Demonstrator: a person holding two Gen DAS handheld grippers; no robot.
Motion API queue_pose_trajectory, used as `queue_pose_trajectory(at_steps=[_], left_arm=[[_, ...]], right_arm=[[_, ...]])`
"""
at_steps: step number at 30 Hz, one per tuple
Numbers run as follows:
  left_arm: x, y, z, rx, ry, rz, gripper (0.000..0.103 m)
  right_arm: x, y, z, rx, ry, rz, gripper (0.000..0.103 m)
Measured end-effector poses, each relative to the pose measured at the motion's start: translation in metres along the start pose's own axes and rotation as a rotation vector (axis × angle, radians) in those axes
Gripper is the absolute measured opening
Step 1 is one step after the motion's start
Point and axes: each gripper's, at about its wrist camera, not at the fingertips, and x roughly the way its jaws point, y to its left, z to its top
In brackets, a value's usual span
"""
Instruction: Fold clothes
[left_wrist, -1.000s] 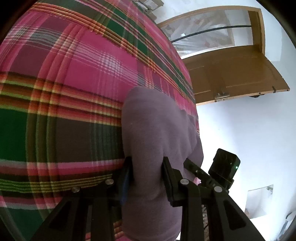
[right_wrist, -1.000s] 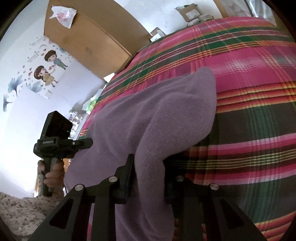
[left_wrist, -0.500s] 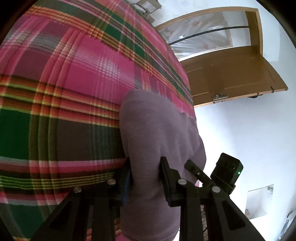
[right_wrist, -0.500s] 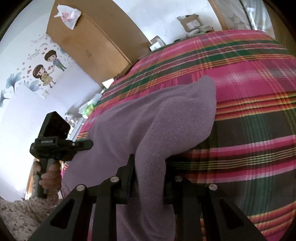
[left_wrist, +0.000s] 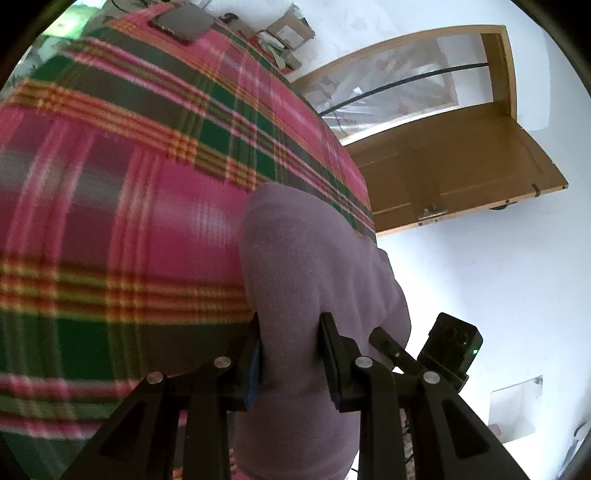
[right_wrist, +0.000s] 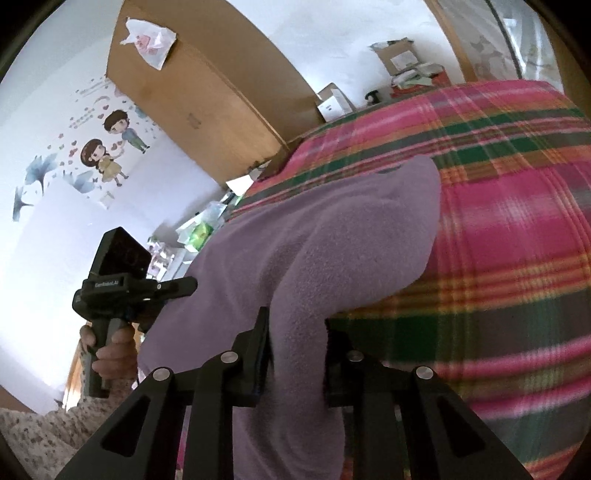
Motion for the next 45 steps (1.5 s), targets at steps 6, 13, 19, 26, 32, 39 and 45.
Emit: queue_pose_trajectory(at_steps=[6,13,19,26,32,39,45], left_arm=[[-0.009,0.002,0.037,-0.011,-0.034,0.028,0.03],[-0.006,0.02,0.07,-0.034,-0.034,0.051,0.03],[0.009,0.033,0.097,-0.065,-0.026,0.036,0.03],[0.02,0.05,0.121,-0.101,-0.042,0.039,0.03],[0.014,0.059,0.134,-0.087,-0.086,0.05,0.03],[0.021,0.08,0.134,-0.117,-0.073,0.037,0.031],[0.021,0.084,0.13,-0.094,-0.083,0.027,0.036]], right_arm=[[0.026,0.008,0.031,-0.013,0.004,0.011,0.022],[0.056,0.009,0.058,-0.011,-0.002,0.002,0.023],[0.075,-0.002,0.076,0.02,-0.015,0.001,0.023],[0.102,-0.011,0.098,0.019,-0.017,-0.03,0.023],[0.123,-0.015,0.111,0.001,-0.034,-0.022,0.023],[0.15,-0.027,0.11,0.005,0.003,-0.05,0.024],[0.153,-0.038,0.108,0.034,0.015,-0.031,0.031]])
